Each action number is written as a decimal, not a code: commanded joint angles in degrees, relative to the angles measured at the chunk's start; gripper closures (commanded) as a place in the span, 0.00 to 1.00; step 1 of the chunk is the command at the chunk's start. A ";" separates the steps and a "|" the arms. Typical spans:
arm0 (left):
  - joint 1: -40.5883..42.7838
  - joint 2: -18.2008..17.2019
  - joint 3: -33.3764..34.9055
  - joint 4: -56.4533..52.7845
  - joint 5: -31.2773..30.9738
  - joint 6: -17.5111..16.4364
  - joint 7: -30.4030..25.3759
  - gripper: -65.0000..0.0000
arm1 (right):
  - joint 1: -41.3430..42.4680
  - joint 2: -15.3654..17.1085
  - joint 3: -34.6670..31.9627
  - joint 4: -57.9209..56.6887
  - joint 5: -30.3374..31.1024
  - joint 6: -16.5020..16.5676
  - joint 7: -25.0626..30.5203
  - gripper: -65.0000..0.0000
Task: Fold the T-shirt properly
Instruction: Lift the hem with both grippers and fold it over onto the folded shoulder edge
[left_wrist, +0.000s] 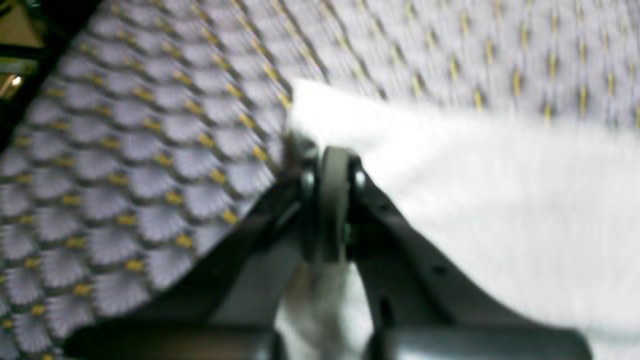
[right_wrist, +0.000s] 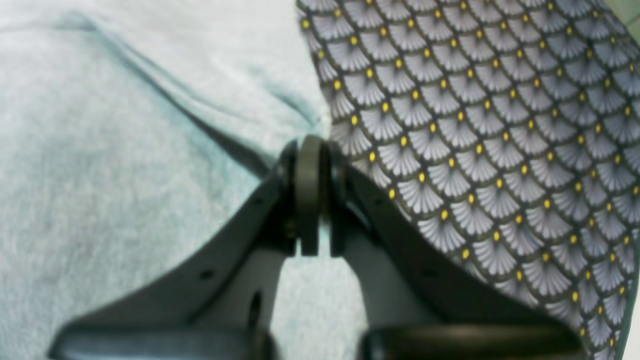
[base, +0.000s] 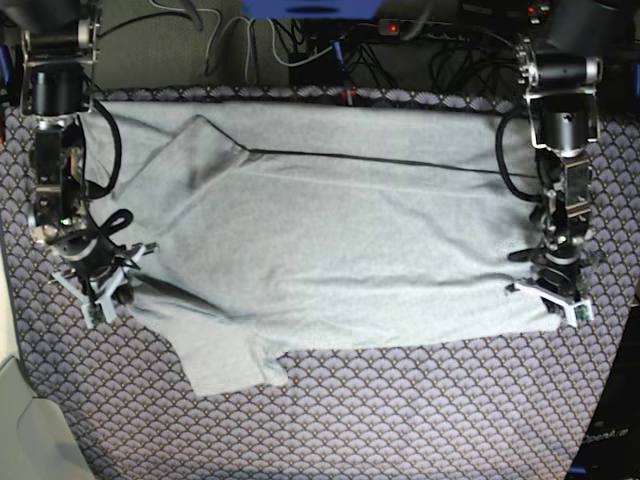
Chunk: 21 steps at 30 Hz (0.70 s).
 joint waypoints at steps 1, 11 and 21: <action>-1.39 -1.03 -1.21 1.00 0.06 0.19 -0.79 0.99 | 1.65 0.61 0.33 1.12 0.56 -0.24 1.24 1.00; -1.13 -1.12 -2.09 1.35 0.23 0.10 -0.52 0.99 | 1.39 0.44 0.41 1.20 0.56 -0.24 1.15 1.00; 3.36 -1.03 -2.26 8.21 0.15 0.27 -0.44 0.99 | -1.95 0.70 2.88 6.39 0.47 -0.24 1.06 1.00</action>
